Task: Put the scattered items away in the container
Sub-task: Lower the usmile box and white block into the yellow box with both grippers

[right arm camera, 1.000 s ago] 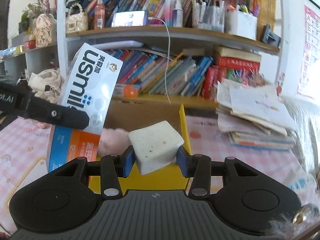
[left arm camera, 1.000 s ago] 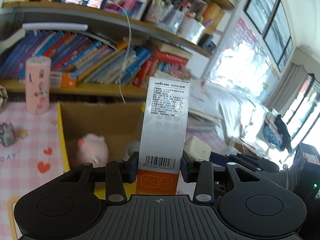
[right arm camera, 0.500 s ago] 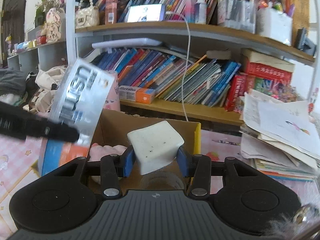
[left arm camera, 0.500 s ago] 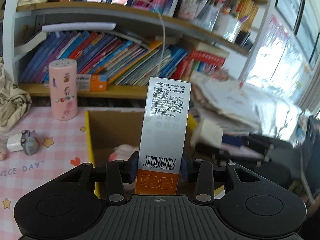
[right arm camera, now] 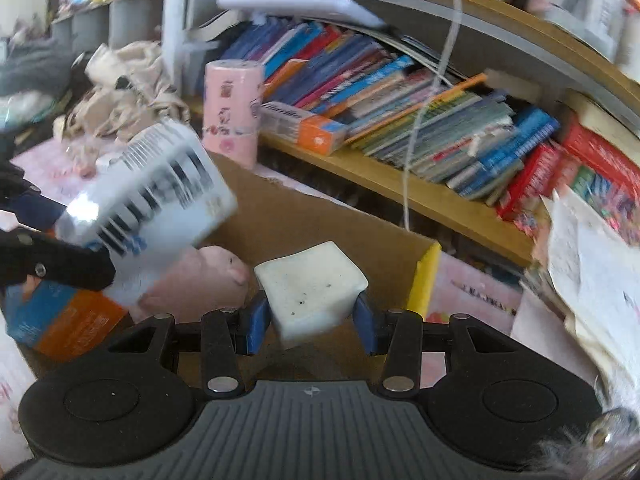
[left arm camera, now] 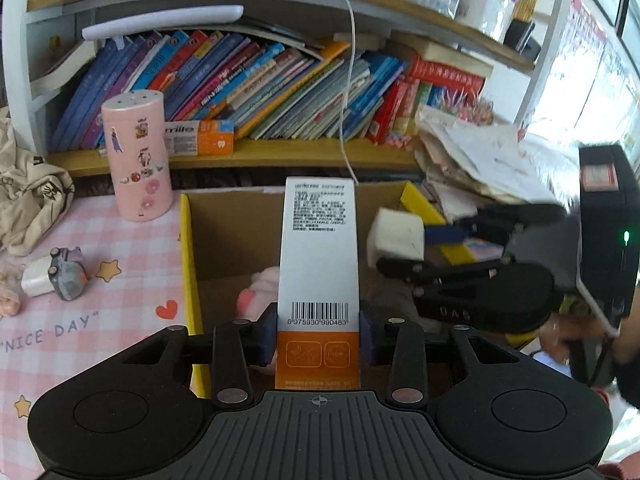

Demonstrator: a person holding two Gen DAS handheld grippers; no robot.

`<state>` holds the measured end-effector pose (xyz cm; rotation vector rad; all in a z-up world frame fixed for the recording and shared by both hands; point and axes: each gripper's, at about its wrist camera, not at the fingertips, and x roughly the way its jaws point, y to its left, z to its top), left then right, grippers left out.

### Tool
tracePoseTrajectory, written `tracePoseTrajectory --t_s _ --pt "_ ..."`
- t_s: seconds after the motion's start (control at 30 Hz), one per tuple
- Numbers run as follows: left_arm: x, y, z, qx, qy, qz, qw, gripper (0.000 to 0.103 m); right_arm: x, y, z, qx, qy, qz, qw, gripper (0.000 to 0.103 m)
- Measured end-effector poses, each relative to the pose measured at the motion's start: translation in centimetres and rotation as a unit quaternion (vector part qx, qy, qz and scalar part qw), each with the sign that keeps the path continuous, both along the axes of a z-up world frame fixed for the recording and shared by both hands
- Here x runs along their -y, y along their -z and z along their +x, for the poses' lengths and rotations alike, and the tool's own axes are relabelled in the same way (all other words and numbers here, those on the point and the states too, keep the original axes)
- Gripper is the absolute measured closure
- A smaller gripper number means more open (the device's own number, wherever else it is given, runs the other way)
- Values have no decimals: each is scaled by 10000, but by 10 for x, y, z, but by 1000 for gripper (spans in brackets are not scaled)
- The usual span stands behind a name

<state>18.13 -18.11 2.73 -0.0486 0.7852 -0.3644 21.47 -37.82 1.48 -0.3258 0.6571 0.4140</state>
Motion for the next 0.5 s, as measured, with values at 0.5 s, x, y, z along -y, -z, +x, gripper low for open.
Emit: tracePoseTrajectory --t_s 0.5 --pt "5 24 8 -319 -70 367 9988 65 -29 11 41 -599 -1067 -635 9904 61"
